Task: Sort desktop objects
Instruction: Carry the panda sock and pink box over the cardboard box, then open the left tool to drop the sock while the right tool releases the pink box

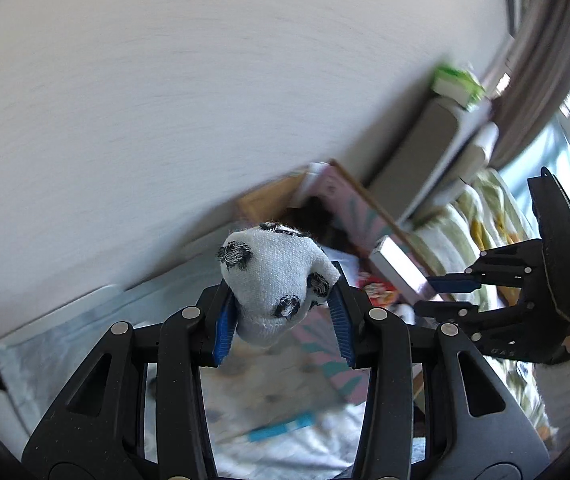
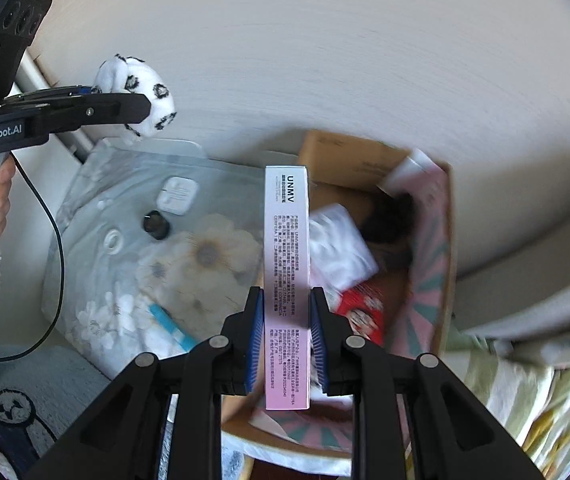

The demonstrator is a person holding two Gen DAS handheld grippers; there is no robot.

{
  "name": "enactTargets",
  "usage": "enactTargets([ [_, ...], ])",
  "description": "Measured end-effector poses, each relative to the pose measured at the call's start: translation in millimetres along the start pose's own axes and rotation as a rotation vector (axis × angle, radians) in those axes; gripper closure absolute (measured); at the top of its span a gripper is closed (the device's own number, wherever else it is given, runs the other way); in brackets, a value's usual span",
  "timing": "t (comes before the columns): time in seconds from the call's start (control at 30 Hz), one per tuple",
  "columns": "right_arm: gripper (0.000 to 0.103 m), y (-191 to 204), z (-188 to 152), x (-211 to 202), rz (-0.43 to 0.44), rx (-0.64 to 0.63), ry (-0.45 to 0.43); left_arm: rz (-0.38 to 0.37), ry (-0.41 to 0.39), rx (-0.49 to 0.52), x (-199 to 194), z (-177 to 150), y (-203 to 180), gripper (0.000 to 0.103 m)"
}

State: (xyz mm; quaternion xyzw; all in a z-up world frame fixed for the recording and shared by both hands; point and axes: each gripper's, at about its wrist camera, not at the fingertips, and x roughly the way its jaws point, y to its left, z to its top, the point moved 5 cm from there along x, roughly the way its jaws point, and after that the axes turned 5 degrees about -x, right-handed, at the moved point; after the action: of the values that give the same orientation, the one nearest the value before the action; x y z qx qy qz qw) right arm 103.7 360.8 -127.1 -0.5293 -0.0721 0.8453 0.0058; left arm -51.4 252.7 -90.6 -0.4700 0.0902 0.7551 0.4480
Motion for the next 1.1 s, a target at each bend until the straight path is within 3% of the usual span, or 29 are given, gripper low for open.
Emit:
enactTargets([
  [0.2, 0.082, -27.4, -34.7, 6.0, -0.013, 0.073, 0.039, -0.049, 0.103, 0.083, 61.1, -2.1, -58.9, 0.065],
  [0.43, 0.082, -50.0, -72.2, 28.7, 0.011, 0.144, 0.093, -0.061, 0.202, 0.133, 111.5, -25.2, -94.8, 0.065],
  [1.0, 0.082, -69.5, -66.0, 30.0, 0.032, 0.132, 0.054, -0.02, 0.224, 0.119, 126.2, -14.1, -92.7, 0.065],
  [1.07, 0.082, -68.8, -61.7, 30.2, 0.019, 0.115, 0.044, -0.002, 0.224, 0.109, 127.3, -13.0, -90.8, 0.063],
  [1.1, 0.082, -67.9, -60.5, 32.1, 0.025, 0.111, 0.051, 0.011, 0.226, 0.097, 128.0, -11.6, -89.2, 0.054],
])
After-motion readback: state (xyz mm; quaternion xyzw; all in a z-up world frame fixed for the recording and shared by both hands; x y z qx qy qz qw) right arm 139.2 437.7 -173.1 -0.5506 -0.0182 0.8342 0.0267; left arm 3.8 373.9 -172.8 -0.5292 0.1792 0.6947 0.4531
